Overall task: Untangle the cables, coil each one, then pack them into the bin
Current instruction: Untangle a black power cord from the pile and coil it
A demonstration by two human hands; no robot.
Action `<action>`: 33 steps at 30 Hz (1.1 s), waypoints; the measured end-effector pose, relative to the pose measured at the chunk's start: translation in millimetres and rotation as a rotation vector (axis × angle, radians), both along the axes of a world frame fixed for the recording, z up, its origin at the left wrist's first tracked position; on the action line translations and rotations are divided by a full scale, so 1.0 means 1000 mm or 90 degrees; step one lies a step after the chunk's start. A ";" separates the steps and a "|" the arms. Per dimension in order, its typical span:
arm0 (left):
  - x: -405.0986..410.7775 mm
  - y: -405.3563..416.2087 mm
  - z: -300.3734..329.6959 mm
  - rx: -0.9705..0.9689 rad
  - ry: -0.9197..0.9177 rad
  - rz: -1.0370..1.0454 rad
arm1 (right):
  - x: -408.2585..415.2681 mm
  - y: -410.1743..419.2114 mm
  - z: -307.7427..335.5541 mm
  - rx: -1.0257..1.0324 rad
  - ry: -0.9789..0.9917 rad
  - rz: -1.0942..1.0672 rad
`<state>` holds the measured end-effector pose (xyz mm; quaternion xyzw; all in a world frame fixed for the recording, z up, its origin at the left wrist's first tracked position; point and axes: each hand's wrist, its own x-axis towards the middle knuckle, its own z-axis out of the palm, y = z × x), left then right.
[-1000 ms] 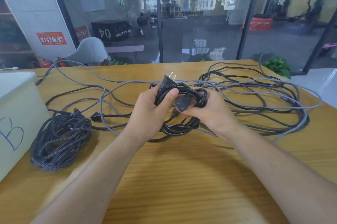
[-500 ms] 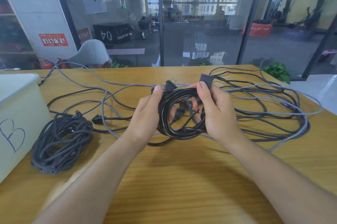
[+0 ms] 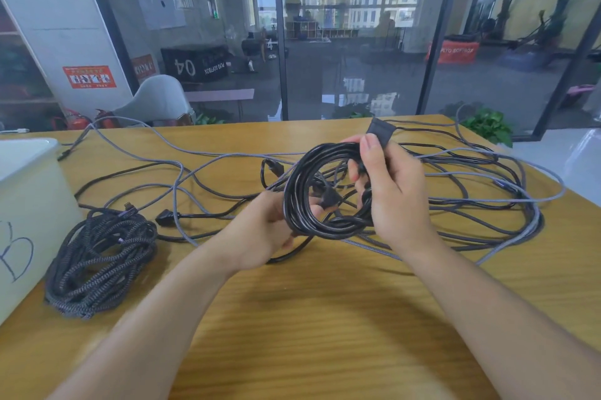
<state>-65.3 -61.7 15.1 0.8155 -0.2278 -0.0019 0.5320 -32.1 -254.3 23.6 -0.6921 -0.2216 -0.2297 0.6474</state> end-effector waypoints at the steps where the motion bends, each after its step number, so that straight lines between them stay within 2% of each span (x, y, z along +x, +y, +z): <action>1: 0.000 -0.003 -0.001 -0.005 -0.006 -0.022 | 0.001 -0.001 0.001 -0.001 0.009 -0.004; 7: -0.002 -0.003 0.000 -0.103 -0.002 -0.012 | 0.010 -0.002 -0.006 -0.081 0.059 -0.015; 12: -0.003 -0.001 0.003 -0.195 0.086 -0.002 | 0.011 -0.002 -0.008 -0.081 0.082 -0.017; 16: -0.003 -0.001 0.013 -0.340 0.179 0.042 | 0.011 -0.005 -0.008 -0.091 0.088 -0.029; 20: -0.005 0.000 0.012 -0.260 0.137 0.108 | 0.009 -0.003 -0.009 -0.132 0.069 -0.033; 24: -0.003 0.005 0.011 -0.279 0.109 0.076 | 0.010 0.001 -0.013 -0.107 0.101 0.008; 27: -0.002 0.004 0.008 -0.232 0.112 0.065 | 0.010 0.005 -0.015 -0.093 0.112 0.027; 31: -0.003 -0.002 0.003 -0.080 -0.037 0.138 | 0.010 0.012 -0.023 -0.113 0.100 0.054; 33: -0.003 -0.005 0.002 -0.045 -0.116 0.175 | 0.012 0.012 -0.024 -0.109 0.103 0.058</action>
